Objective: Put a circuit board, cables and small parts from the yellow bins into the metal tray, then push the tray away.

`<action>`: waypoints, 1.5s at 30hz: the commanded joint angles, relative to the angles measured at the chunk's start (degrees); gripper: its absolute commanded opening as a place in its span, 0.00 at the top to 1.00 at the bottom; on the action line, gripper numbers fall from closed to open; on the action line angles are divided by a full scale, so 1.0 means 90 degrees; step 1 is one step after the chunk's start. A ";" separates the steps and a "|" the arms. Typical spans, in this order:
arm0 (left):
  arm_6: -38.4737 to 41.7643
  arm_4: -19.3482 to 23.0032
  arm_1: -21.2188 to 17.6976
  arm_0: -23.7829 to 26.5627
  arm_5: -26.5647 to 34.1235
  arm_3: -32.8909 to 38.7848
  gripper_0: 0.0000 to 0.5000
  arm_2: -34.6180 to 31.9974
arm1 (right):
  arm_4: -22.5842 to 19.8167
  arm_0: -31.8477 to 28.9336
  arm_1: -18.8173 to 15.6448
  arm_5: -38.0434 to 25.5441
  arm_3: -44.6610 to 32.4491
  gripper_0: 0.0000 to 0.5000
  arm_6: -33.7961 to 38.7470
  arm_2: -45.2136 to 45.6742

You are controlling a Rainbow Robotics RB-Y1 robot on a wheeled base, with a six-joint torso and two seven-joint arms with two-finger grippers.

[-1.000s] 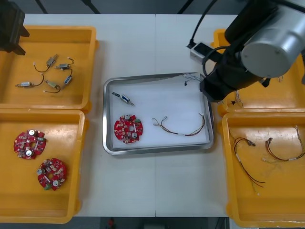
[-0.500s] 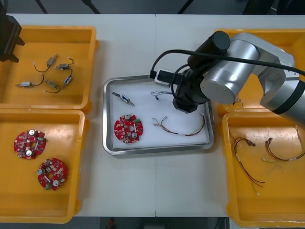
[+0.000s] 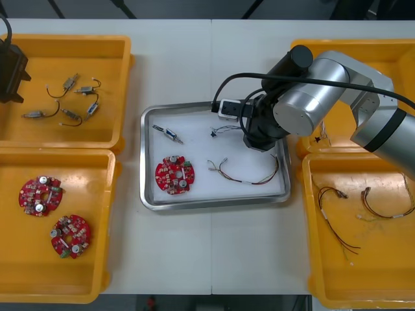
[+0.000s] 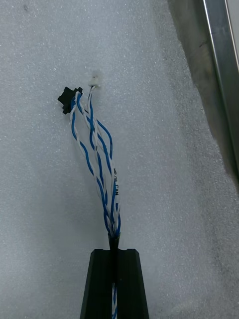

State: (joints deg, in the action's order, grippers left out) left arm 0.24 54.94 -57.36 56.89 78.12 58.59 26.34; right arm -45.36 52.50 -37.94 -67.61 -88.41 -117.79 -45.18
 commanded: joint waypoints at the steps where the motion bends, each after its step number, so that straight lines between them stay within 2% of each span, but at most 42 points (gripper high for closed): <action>1: 0.0306 -0.0245 -0.0219 -0.0159 -0.0359 -0.0025 0.00 0.0238 | -0.0048 0.0300 0.0055 0.0012 -0.0059 0.50 -0.0057 -0.0029; 2: 0.0306 -0.0245 -0.0219 -0.0159 -0.0359 -0.0025 0.00 0.0238 | -0.0048 0.0300 0.0055 0.0012 -0.0059 0.50 -0.0057 -0.0029; 3: 0.0315 -0.0245 -0.0189 -0.0159 -0.0535 -0.0152 0.00 0.0335 | -0.0048 0.0309 0.0065 -0.0095 -0.0050 0.15 -0.0018 0.0030; 4: 0.0315 -0.0245 -0.0160 -0.0169 -0.0594 -0.0211 0.00 0.0335 | -0.0048 0.0309 0.0055 -0.0144 -0.0059 0.05 -0.0008 0.0049; 5: 0.0296 -0.0254 -0.0092 -0.0159 -0.0760 -0.0387 0.00 0.0345 | -0.0078 0.0309 0.0075 -0.0330 -0.0108 0.00 0.0041 0.0186; 12: 0.0237 -0.0430 0.0162 -0.0169 -0.1189 -0.0787 0.00 0.0443 | -0.0195 0.0309 0.0085 -0.1423 -0.0675 0.00 0.0168 0.0996; 15: 0.0228 -0.0430 0.0211 -0.0169 -0.1375 -0.0875 0.00 0.0638 | -0.0371 0.0309 0.0075 -0.1824 -0.0762 0.00 0.0197 0.1358; 18: 0.0228 -0.0391 0.0328 -0.0169 -0.1619 -0.1080 0.00 0.0853 | -0.0751 0.0309 0.0075 -0.2429 -0.0792 0.00 0.0275 0.2002; 19: 0.0228 -0.0391 0.0328 -0.0169 -0.1619 -0.1080 0.00 0.0853 | -0.0751 0.0309 0.0075 -0.2429 -0.0792 0.00 0.0275 0.2002; 25: 0.0228 -0.0381 0.0484 -0.0179 -0.1639 -0.1100 0.00 0.0980 | -0.0937 0.0300 0.0006 -0.3464 -0.0841 0.00 0.0636 0.2862; 34: 0.0218 -0.0391 0.0660 -0.0286 -0.1629 -0.1129 0.00 0.0999 | -0.1074 0.0300 -0.0511 -0.4382 -0.1153 0.00 0.2209 0.3350; 43: 0.0101 -0.0411 0.0680 -0.0316 -0.1609 -0.1226 0.00 0.0999 | -0.1318 0.0134 -0.1009 -0.4710 -0.1182 0.00 0.2824 0.3780; 44: 0.0081 -0.0411 0.0680 -0.0316 -0.1609 -0.1226 0.06 0.0999 | -0.1337 0.0095 -0.1038 -0.4710 -0.1182 0.00 0.2834 0.3828; 45: 0.0052 -0.0411 0.0680 -0.0316 -0.1590 -0.1236 0.18 0.0999 | -0.1406 0.0017 -0.1107 -0.4710 -0.1182 0.00 0.2853 0.3955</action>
State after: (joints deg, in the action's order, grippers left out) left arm 0.23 51.79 -51.59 54.76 63.95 47.89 34.23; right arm -56.59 52.92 -44.57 -109.70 -97.13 -93.59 -13.89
